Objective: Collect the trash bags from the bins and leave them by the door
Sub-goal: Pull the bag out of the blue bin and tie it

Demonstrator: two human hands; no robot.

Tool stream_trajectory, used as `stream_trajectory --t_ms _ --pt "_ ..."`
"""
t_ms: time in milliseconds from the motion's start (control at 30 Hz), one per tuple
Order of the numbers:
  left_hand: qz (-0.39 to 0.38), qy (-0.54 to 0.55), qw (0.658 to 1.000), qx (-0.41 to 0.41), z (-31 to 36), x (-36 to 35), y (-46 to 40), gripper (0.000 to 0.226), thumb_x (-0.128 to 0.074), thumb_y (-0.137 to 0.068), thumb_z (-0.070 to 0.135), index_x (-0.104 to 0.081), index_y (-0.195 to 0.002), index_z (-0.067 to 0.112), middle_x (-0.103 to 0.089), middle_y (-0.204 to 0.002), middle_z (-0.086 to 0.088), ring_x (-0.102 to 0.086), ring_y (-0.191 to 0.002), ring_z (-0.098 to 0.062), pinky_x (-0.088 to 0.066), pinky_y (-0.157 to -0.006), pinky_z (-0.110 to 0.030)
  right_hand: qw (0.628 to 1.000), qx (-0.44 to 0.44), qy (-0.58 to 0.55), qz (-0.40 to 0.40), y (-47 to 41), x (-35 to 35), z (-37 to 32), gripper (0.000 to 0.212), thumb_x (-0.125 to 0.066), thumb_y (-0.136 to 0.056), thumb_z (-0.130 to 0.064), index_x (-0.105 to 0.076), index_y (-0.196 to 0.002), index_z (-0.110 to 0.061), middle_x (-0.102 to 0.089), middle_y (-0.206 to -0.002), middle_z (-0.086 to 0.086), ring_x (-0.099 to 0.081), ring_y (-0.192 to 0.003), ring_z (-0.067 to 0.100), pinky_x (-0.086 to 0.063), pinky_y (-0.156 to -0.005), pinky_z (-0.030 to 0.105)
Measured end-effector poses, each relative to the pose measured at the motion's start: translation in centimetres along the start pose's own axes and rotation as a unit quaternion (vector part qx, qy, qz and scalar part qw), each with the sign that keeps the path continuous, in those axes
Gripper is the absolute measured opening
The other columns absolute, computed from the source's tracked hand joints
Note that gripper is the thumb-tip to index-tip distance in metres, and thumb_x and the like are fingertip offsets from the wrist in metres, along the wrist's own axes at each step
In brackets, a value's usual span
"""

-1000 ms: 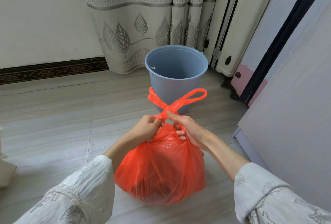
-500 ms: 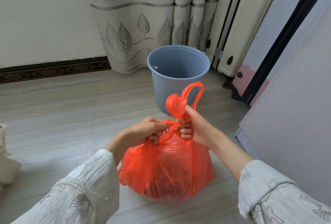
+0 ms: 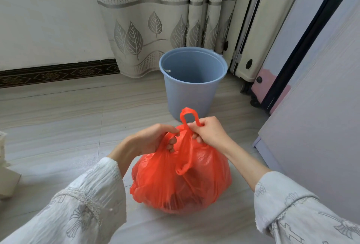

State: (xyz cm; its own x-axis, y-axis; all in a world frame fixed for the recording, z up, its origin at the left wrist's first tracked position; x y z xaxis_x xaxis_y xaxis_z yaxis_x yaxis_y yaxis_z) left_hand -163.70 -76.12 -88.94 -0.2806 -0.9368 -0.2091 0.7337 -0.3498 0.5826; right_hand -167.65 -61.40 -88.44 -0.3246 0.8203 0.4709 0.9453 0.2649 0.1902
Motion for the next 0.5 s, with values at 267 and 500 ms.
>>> stream_trajectory --t_ms 267,500 --pt "-0.002 -0.064 0.997 -0.037 1.3 -0.5 0.4 0.034 -0.035 -0.088 0.024 -0.061 -0.075 0.006 -0.067 -0.062 -0.009 -0.061 -0.058 -0.021 -0.051 -0.063 -0.026 0.923 -0.059 -0.380 0.012 -0.1 -0.4 0.6 0.023 -0.052 -0.081 0.012 -0.062 -0.066 -0.002 -0.064 -0.046 0.001 -0.060 -0.042 0.009 -0.040 -0.038 0.015" --pt "0.065 -0.167 0.983 -0.039 0.5 -0.1 -0.2 0.045 -0.032 -0.093 0.050 -0.063 -0.098 0.017 -0.066 -0.084 -0.002 -0.056 -0.075 -0.015 -0.041 -0.068 -0.023 0.885 -0.079 -0.457 -0.043 -0.7 0.0 0.7 0.015 -0.054 -0.077 0.008 -0.059 -0.073 -0.006 -0.071 -0.063 0.003 -0.067 -0.057 0.009 -0.037 -0.048 0.019"
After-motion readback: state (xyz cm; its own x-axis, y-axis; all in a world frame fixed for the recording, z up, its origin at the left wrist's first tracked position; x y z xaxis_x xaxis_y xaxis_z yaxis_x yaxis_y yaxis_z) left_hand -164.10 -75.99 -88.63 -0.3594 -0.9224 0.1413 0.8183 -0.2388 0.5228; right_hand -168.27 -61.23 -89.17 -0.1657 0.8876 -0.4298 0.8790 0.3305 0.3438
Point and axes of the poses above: each hand's wrist, its own y-axis away from the middle knuckle, its own x-axis out of the back of the hand, z = x × y, the point moved 3 cm from there along -y, towards the middle knuckle
